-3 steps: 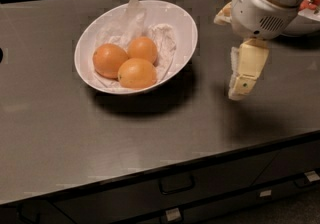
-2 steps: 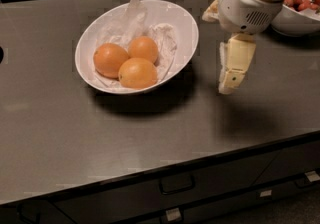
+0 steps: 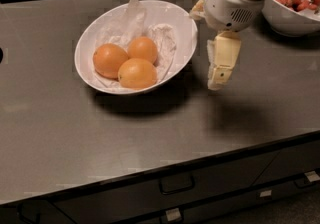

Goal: Pick orange from white bowl

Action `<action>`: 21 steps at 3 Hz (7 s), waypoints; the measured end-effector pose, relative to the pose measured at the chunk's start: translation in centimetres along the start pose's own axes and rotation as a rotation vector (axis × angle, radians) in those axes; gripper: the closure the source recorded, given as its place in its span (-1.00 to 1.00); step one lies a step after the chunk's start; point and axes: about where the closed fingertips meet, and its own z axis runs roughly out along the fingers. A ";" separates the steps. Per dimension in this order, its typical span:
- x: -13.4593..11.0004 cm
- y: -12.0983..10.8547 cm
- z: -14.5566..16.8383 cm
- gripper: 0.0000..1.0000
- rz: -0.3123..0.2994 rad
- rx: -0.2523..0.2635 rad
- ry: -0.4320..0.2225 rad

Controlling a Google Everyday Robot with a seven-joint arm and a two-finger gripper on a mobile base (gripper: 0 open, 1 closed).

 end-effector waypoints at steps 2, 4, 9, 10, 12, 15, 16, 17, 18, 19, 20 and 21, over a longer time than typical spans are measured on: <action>-6.1 -1.2 0.6 -1.00 -0.137 -0.018 -0.032; -10.1 -2.0 4.4 -1.00 -0.214 -0.077 -0.123; -17.1 -6.7 6.6 -1.00 -0.331 -0.075 -0.197; -17.2 -6.8 6.6 -1.00 -0.331 -0.075 -0.197; -18.4 -7.0 8.9 -1.00 -0.294 -0.072 -0.258; -16.9 -6.1 8.3 -1.00 -0.035 0.113 -0.276; -16.9 -6.1 8.3 -1.00 -0.035 0.113 -0.276; -17.1 -6.5 8.8 -0.92 -0.006 0.115 -0.285; -17.2 -6.8 9.1 -0.80 0.012 0.116 -0.290; -17.2 -6.9 9.2 -0.80 0.017 0.116 -0.291; -17.7 -7.4 10.0 -0.66 0.028 0.096 -0.293; -17.9 -8.1 10.7 -0.52 0.042 0.084 -0.298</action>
Offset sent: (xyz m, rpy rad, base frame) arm 0.0074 0.1026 0.0065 0.0097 0.0230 0.2420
